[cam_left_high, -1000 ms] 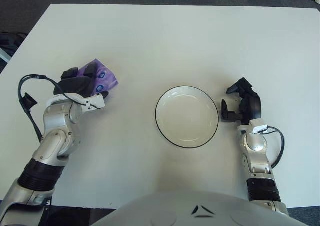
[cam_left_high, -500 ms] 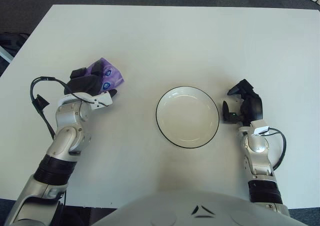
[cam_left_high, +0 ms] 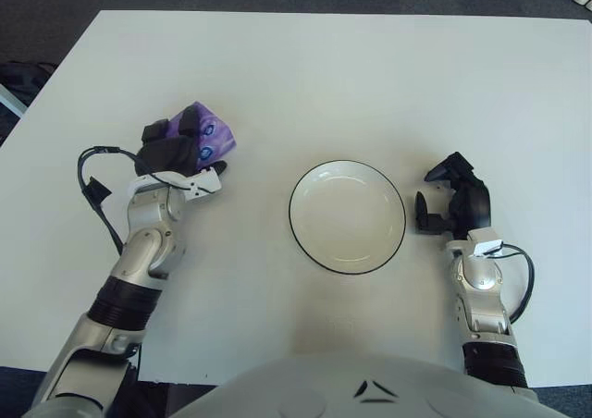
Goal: Put the tissue paper into the plate.
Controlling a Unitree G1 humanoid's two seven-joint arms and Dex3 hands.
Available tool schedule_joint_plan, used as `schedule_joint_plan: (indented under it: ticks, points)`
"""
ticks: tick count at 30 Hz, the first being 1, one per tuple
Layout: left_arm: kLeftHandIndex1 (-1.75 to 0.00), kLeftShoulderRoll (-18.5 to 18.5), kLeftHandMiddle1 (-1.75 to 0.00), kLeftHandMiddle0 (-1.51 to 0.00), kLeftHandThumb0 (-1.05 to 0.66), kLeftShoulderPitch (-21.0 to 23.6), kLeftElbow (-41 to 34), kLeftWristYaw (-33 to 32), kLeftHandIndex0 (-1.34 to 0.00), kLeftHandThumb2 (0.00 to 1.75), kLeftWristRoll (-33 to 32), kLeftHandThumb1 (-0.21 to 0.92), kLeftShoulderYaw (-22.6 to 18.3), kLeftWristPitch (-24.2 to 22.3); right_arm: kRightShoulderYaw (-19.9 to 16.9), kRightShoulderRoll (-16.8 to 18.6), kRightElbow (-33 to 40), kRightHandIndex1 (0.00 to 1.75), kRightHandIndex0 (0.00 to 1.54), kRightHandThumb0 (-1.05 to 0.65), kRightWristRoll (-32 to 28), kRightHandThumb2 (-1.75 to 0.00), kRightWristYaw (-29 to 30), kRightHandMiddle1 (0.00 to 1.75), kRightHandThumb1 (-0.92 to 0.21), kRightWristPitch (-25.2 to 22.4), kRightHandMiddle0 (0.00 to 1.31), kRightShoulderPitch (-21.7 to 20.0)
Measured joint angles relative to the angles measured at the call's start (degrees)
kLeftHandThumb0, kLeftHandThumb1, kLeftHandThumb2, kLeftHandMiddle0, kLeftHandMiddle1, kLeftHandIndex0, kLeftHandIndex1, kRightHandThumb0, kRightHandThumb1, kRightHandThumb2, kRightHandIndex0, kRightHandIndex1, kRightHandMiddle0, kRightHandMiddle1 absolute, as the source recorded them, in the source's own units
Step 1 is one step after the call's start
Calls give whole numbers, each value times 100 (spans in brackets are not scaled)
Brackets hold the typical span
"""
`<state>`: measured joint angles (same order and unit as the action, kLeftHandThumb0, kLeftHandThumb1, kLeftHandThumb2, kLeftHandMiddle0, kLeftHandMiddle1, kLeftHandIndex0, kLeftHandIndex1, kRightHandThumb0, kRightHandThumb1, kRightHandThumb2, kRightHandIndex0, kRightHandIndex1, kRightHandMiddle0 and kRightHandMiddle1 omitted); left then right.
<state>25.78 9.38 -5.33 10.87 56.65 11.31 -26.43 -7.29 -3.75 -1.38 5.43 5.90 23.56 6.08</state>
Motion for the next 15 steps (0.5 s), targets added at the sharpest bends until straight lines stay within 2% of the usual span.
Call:
schedule_joint_plan:
  ticks: [6, 11, 13, 14, 15]
  points:
    - [0, -249, -53, 0, -105, 235, 532, -670, 0, 53, -28, 92, -2, 189, -10, -2, 1, 171, 90, -1, -10, -172, -6, 175, 4, 42, 64, -2]
    - [-12, -510, -57, 0, -105, 496, 1123, -1420, 0, 46, -202, 91, -56, 419, -11, -2, 1, 169, 90, -1, -9, -171, -6, 175, 4, 55, 64, -1]
    - [-23, -597, -65, 0, -105, 583, 1331, -1679, 0, 44, -274, 90, -85, 518, -11, -2, 2, 168, 91, -1, -10, -171, -8, 175, 4, 54, 64, 1]
    - [-39, -645, -80, 0, -105, 622, 1442, -1841, 0, 44, -327, 87, -111, 577, -12, -2, 4, 167, 91, -1, -9, -170, -11, 175, 4, 55, 64, 0]
    - [-47, -691, -84, 0, -105, 649, 1524, -1973, 0, 44, -375, 86, -136, 623, -13, -2, 6, 166, 91, -1, -9, -170, -13, 175, 4, 55, 64, 2]
